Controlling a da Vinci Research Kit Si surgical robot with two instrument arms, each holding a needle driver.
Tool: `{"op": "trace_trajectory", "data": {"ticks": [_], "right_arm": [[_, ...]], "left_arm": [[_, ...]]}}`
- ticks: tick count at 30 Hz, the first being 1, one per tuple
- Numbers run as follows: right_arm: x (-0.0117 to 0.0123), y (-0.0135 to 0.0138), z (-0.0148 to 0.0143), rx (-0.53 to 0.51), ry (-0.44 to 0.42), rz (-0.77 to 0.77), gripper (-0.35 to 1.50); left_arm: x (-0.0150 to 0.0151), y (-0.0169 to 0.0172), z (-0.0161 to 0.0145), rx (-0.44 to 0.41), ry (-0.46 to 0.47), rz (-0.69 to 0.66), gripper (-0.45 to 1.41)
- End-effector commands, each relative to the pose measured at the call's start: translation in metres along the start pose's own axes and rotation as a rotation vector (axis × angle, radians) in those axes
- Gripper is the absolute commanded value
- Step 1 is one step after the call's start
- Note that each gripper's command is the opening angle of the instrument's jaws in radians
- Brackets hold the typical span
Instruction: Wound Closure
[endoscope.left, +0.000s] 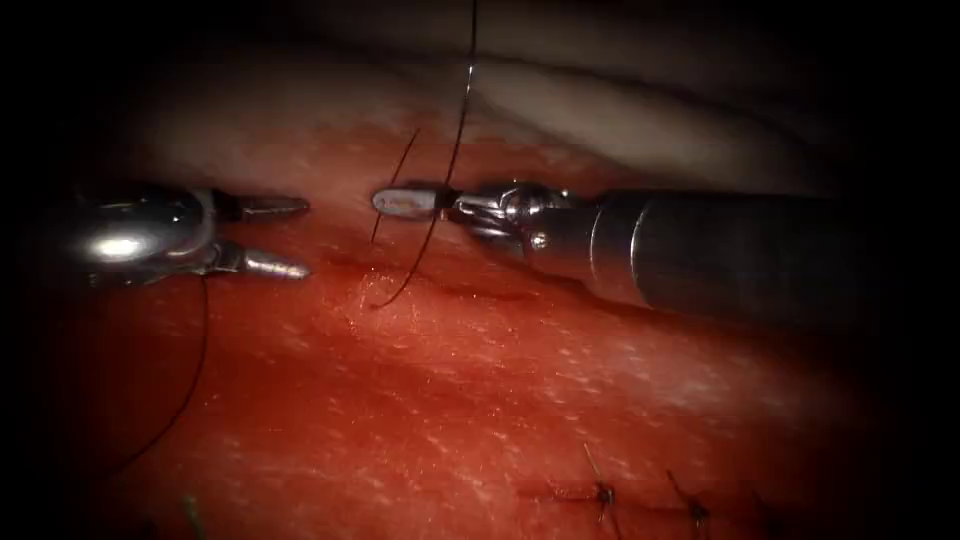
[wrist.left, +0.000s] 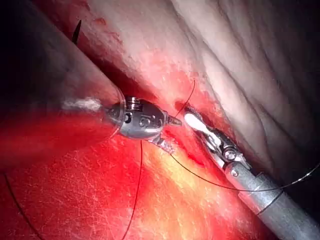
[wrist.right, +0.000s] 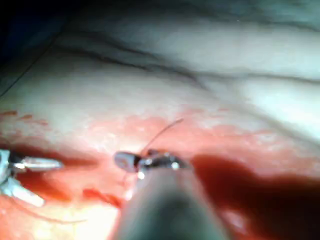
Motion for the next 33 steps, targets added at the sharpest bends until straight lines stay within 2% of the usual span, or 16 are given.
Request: {"op": "trace_trajectory", "data": {"ticks": [1,8,10,14,22,23,24,25,26,31,33], "right_arm": [[0.0005,-0.0001,0.0011,0.013,0.009,0.002,0.47],[0.0009,0.0006,0.0015,0.066,0.016,0.016,0.47],[0.0005,0.0017,0.0018,0.095,-0.005,0.005,0.47],[0.0001,0.0025,0.0028,0.106,-0.019,0.014,0.49],[0.0002,0.0021,0.004,0.153,0.014,0.014,0.49],[0.0006,0.0022,0.004,0.189,0.04,0.014,0.24],[0.0007,0.0022,0.004,0.192,0.04,0.014,0.12],[0.0008,0.0022,0.0039,0.197,0.044,0.009,-0.18],[0.0009,0.0021,0.0035,0.205,0.036,-0.086,-0.35],[0.0005,0.0017,0.0021,0.216,0.036,-0.443,-0.35],[0.0002,0.0012,0.0017,0.232,0.031,-0.516,-0.35]], "left_arm": [[-0.0008,0.0002,0.0011,-0.002,0.002,-0.005,0.68],[-0.004,-0.0007,0.0033,-0.004,-0.05,-0.012,0.67],[-0.005,-0.0009,0.0035,-0.004,-0.062,-0.016,0.67],[-0.005,-0.0008,0.0036,-0.006,-0.062,-0.014,0.67],[-0.0051,-0.0008,0.0036,-0.009,-0.065,-0.012,0.67],[-0.0052,-0.0008,0.0036,-0.011,-0.065,-0.01,0.66],[-0.0052,-0.0008,0.0036,-0.011,-0.065,-0.01,0.66],[-0.0053,-0.0008,0.0036,-0.011,-0.065,-0.009,0.66],[-0.0054,-0.0008,0.0037,-0.012,-0.065,-0.014,0.66],[-0.0056,-0.0009,0.0037,-0.015,-0.068,-0.017,0.66],[-0.0056,-0.0009,0.0037,-0.016,-0.068,-0.015,0.66]]}}
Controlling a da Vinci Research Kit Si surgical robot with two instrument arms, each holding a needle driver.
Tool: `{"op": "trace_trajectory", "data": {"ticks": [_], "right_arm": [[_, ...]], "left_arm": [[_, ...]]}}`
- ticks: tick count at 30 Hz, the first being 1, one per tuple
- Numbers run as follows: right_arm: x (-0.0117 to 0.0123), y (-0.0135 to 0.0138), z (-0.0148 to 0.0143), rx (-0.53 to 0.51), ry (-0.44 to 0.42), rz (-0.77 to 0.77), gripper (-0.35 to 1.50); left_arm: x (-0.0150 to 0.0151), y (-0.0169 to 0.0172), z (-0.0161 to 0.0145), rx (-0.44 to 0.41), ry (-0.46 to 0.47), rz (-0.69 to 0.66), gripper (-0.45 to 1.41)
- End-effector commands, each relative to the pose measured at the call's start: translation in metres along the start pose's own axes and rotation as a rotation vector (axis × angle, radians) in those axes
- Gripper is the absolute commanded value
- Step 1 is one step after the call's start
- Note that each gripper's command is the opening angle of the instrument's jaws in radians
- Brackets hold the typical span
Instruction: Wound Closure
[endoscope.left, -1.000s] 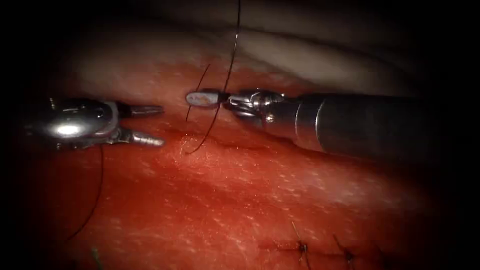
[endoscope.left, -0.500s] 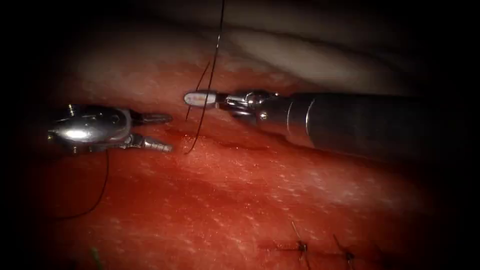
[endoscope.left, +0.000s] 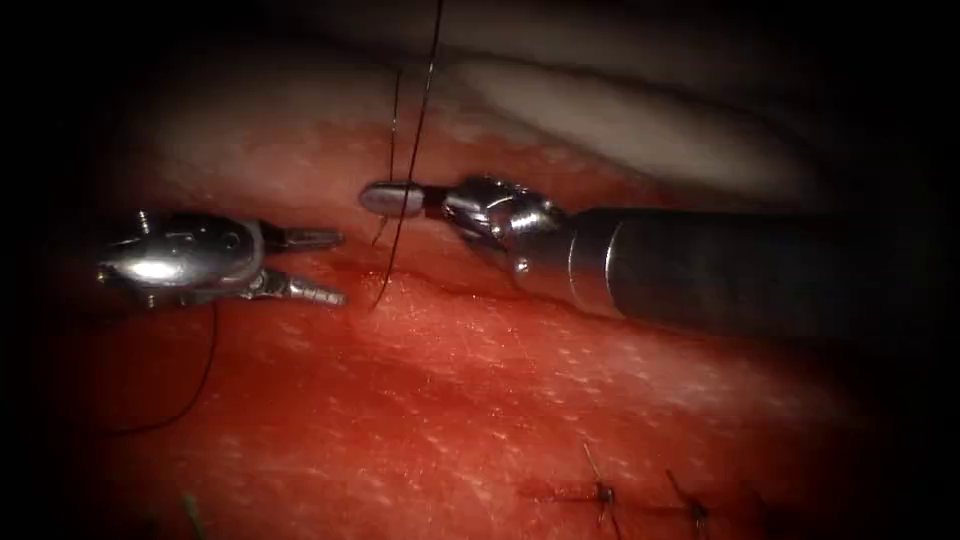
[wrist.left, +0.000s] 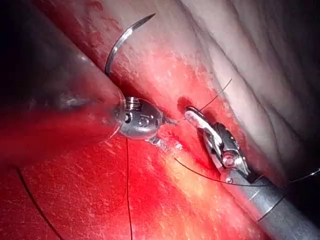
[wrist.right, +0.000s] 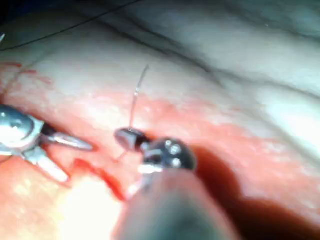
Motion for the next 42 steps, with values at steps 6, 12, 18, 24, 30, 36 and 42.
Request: {"op": "trace_trajectory", "data": {"ticks": [6,12,18,24,30,36,42], "right_arm": [[0.0017,-0.003,0.0006,0.042,-0.013,-0.219,-0.35],[0.0034,-0.0045,0.0006,0.051,0.018,-0.281,-0.35],[0.0037,-0.0046,0.0006,0.041,0.025,-0.284,-0.35],[0.0039,-0.0048,0.0007,0.035,0.036,-0.288,-0.35],[0.0054,-0.005,0.0005,-0.008,0.049,-0.215,1.21],[0.0077,-0.0052,-0.0016,-0.079,0.03,-0.377,1.31],[0.0086,-0.0064,-0.0054,-0.09,0.019,-0.404,1.35]], "left_arm": [[-0.0006,0.0002,0.0007,-0.005,0.0,-0.005,0.66],[-0.0007,0.0002,0.0008,-0.008,-0.003,-0.003,0.66],[-0.0007,0.0002,0.0008,-0.01,-0.003,-0.008,0.66],[-0.0007,0.0002,0.0006,-0.014,-0.003,-0.006,0.65],[0.0005,0.0005,-0.0008,-0.023,-0.023,-0.022,0.61],[0.001,0.001,-0.0011,-0.02,-0.022,-0.026,0.61],[0.0009,0.001,-0.0014,-0.025,-0.031,-0.026,0.6]]}}
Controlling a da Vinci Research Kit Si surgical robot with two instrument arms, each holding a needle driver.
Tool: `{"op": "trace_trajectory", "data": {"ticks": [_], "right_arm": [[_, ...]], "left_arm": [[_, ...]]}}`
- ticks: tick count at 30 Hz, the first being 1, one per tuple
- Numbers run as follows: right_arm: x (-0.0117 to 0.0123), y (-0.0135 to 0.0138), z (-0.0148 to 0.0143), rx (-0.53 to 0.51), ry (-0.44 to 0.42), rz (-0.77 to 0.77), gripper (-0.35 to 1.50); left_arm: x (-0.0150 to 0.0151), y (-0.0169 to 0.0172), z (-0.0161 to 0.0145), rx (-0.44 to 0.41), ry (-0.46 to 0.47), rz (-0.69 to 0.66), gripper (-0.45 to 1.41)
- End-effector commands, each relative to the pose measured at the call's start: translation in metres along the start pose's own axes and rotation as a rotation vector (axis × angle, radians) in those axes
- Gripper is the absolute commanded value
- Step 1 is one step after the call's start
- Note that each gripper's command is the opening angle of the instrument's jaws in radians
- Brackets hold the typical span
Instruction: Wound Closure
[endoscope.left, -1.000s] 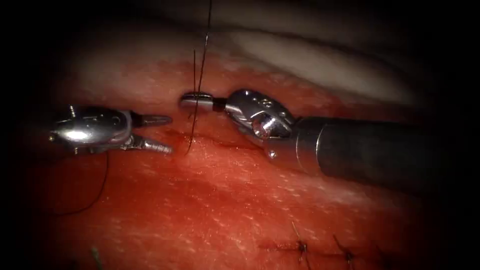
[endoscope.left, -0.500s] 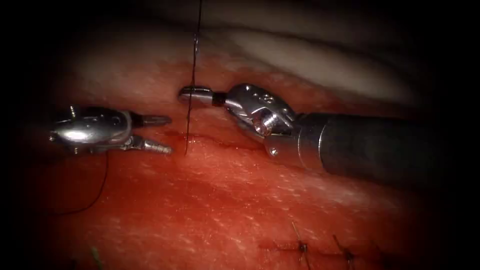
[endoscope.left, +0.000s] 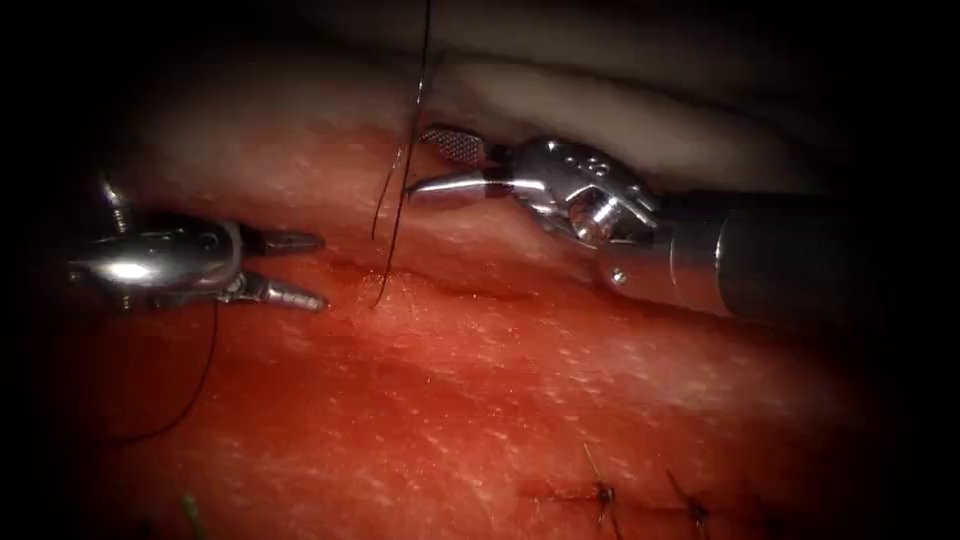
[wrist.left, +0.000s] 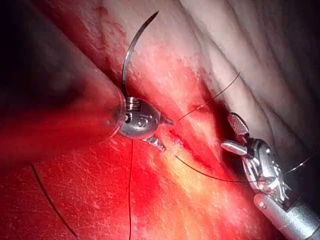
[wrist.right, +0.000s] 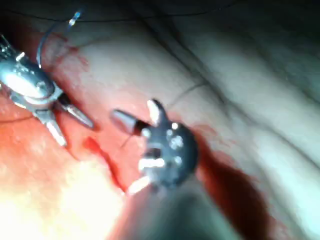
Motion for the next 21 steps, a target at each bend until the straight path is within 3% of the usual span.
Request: {"op": "trace_trajectory", "data": {"ticks": [1,6,10,16,21], "right_arm": [[0.0004,-0.0002,-0.0001,-0.001,0.0,0.002,1.36],[0.003,-0.0022,-0.0032,-0.005,-0.016,0.0,1.35],[0.0037,-0.0031,-0.004,-0.001,-0.021,-0.009,1.31],[0.0016,-0.0033,-0.0035,-0.007,-0.056,-0.031,1.31],[0.0004,-0.0026,-0.0034,-0.008,-0.052,-0.044,1.31]], "left_arm": [[-0.0003,0.0003,0.0005,-0.004,0.0,-0.001,0.6],[0.0014,0.0007,-0.0005,-0.013,0.008,-0.021,0.59],[0.0046,0.0013,-0.0016,-0.022,0.092,-0.052,0.6],[0.0119,0.0027,-0.0029,-0.032,0.25,-0.17,0.63],[0.0162,0.0044,-0.0029,-0.052,0.3,-0.211,0.63]]}}
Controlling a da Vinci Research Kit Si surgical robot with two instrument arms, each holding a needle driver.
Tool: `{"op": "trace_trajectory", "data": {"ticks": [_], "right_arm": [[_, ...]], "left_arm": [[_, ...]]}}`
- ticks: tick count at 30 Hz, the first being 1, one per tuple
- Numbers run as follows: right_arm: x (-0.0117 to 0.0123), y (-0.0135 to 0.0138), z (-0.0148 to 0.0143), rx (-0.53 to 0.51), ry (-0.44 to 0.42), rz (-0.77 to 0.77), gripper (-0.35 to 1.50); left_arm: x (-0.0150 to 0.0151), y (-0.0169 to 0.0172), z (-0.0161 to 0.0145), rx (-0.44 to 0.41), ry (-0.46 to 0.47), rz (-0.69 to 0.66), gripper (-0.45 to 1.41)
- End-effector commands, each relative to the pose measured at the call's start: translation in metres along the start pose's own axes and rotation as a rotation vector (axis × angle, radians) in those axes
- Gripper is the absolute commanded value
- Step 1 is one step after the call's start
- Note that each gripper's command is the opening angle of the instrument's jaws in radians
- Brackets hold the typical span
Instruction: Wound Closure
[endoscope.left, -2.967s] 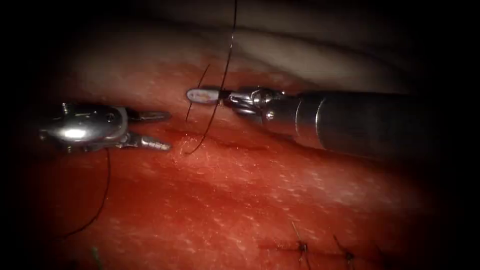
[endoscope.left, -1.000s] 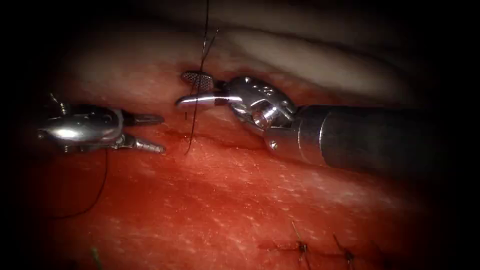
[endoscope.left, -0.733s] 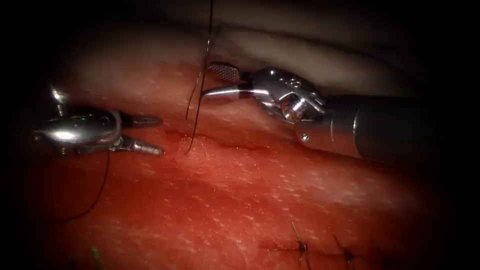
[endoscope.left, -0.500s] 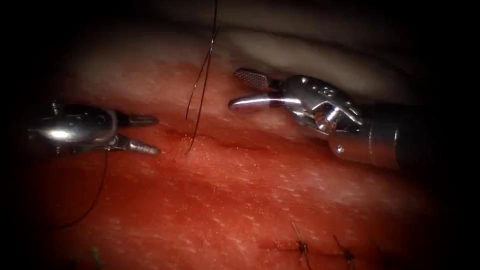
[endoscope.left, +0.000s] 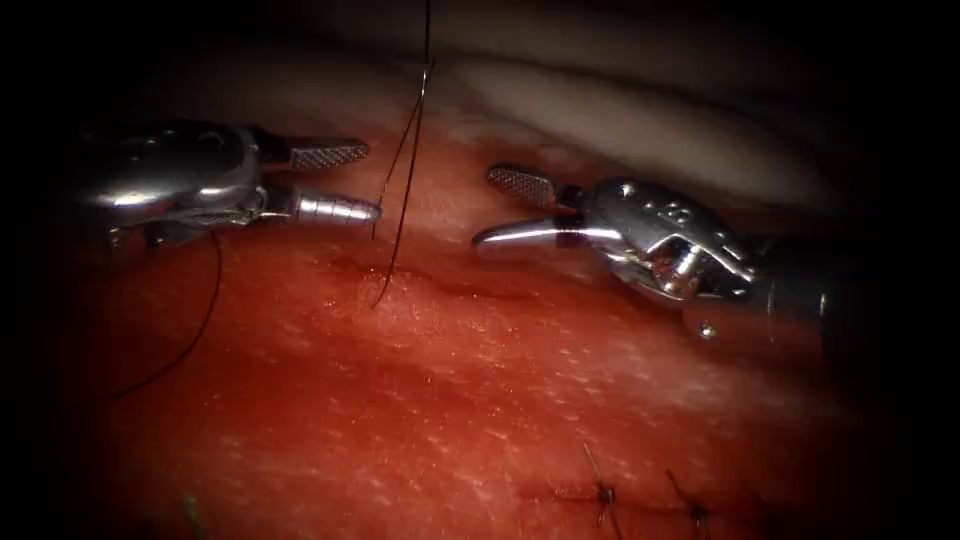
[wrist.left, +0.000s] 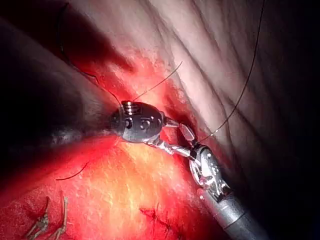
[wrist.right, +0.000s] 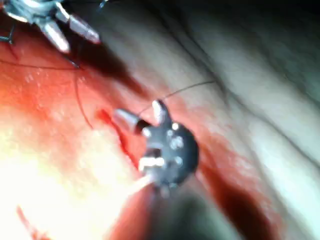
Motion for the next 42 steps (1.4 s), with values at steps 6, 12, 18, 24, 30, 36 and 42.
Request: {"op": "trace_trajectory", "data": {"ticks": [6,12,18,24,30,36,42], "right_arm": [[-0.0002,0.0003,0.001,0.0,0.002,-0.004,1.31],[-0.0005,0.0,0.0017,-0.004,-0.005,-0.007,1.31],[-0.0008,-0.0003,0.002,-0.001,-0.009,-0.016,1.31],[-0.0008,-0.0003,0.002,-0.001,-0.009,-0.01,1.31],[-0.0008,-0.0003,0.002,-0.002,-0.009,-0.01,1.31],[-0.0008,-0.0009,0.002,0.048,-0.01,0.051,1.11],[0.0011,-0.0036,0.002,0.119,-0.016,0.114,1.11]], "left_arm": [[0.0005,0.0003,0.001,-0.03,0.022,-0.04,0.66],[0.0021,-0.0005,0.0017,-0.04,0.056,-0.065,0.67],[0.0039,-0.002,0.0033,-0.039,0.064,-0.088,0.68],[0.0049,-0.0022,0.0037,-0.064,0.074,-0.11,0.68],[0.0043,-0.0019,0.0028,-0.1,0.115,-0.104,-0.35],[0.0041,-0.0013,0.0012,-0.055,0.136,-0.079,-0.35],[0.0015,0.0005,-0.0001,-0.049,0.141,0.029,-0.35]]}}
